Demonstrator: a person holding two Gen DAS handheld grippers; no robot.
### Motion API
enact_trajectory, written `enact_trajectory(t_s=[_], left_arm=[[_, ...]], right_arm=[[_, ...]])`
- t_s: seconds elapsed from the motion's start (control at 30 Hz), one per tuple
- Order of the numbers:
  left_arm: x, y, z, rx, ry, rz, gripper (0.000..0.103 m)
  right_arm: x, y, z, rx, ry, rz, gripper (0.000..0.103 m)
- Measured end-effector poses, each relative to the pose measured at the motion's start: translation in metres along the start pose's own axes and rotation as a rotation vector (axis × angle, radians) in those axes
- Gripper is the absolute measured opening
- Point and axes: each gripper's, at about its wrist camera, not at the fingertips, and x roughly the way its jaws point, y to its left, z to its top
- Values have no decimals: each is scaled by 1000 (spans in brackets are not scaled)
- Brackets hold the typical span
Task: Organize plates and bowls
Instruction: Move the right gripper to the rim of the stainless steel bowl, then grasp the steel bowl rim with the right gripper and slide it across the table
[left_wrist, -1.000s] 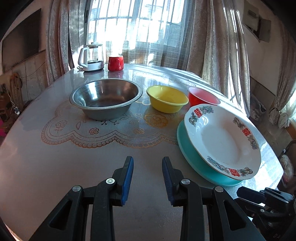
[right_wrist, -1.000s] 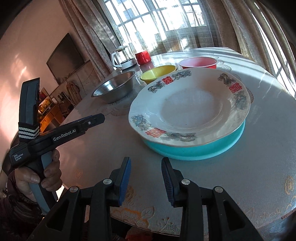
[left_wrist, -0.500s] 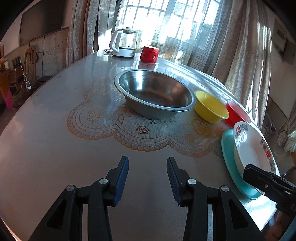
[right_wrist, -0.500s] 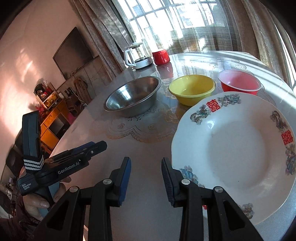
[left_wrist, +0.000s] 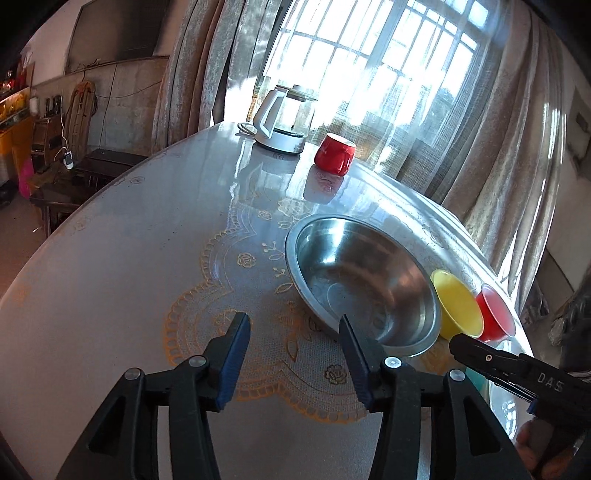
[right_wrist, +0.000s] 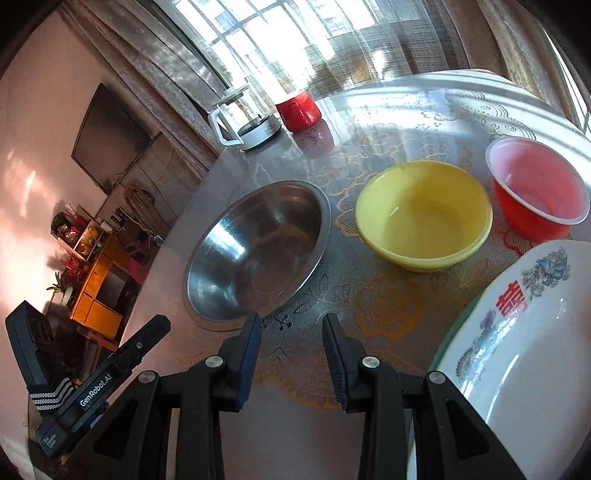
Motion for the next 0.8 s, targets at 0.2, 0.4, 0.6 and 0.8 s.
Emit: enact_trajectory(t_s=[0.2, 0.4, 0.6, 0.8], left_arm=[[34, -1, 21, -4, 13, 12, 49], [47, -17, 14, 80, 19, 0, 28], [31, -12, 0, 94, 26, -11, 28], [-2, -6, -22, 83, 24, -12, 29]], right_arm=[[27, -1, 19, 52, -1, -68, 35], [51, 6, 23, 5, 12, -100, 29], [40, 15, 7, -56, -2, -113, 27], [21, 22, -15, -76, 14, -76, 27]])
